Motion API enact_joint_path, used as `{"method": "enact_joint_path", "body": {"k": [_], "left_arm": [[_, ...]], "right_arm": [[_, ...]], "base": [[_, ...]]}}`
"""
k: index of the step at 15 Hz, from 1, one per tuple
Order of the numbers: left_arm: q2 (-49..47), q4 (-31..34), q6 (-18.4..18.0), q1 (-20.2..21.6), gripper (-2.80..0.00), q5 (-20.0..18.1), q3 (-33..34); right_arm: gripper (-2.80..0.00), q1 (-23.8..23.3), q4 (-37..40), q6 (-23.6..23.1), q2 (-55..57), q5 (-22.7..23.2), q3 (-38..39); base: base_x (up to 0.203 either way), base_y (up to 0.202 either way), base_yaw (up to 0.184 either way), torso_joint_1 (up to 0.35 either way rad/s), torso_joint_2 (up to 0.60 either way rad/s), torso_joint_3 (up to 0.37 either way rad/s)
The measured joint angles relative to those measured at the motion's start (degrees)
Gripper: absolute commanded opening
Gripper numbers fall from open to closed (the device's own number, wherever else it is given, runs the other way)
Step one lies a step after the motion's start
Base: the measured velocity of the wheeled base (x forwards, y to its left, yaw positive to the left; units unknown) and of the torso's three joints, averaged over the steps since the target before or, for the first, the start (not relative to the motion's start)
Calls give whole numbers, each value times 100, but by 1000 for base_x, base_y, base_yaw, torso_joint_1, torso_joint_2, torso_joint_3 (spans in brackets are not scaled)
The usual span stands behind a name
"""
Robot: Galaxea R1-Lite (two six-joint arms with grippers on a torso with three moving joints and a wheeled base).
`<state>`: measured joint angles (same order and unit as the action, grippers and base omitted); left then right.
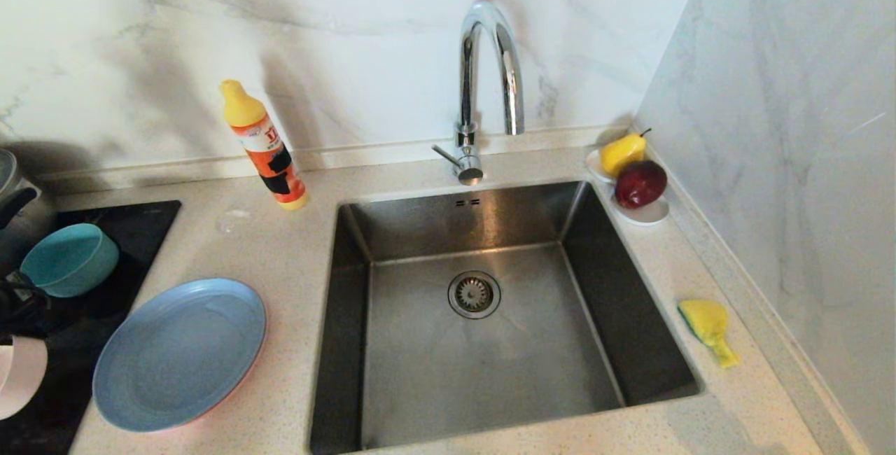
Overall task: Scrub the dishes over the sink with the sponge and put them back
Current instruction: Place the bowl on the plate
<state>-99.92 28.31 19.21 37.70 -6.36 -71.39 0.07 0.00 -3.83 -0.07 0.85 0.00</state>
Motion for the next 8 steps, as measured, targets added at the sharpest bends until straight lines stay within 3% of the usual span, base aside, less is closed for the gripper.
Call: {"method": "enact_joint_path", "body": {"k": [2, 5, 8], "left_arm": [[477, 575, 21, -282, -280, -178, -140], [1055, 1164, 230, -1128, -280, -196, -269], [1232, 1194, 793, -2156, -280, 219, -192]], "right_arm": [[-280, 0, 0, 0, 0, 0, 0], [-280, 1, 0, 1, 0, 2, 0], [-280, 0, 0, 0, 0, 2, 0]], "base": [[0, 0, 0, 0, 0, 0], [0, 0, 0, 0, 0, 0], [0, 0, 0, 0, 0, 0]]}}
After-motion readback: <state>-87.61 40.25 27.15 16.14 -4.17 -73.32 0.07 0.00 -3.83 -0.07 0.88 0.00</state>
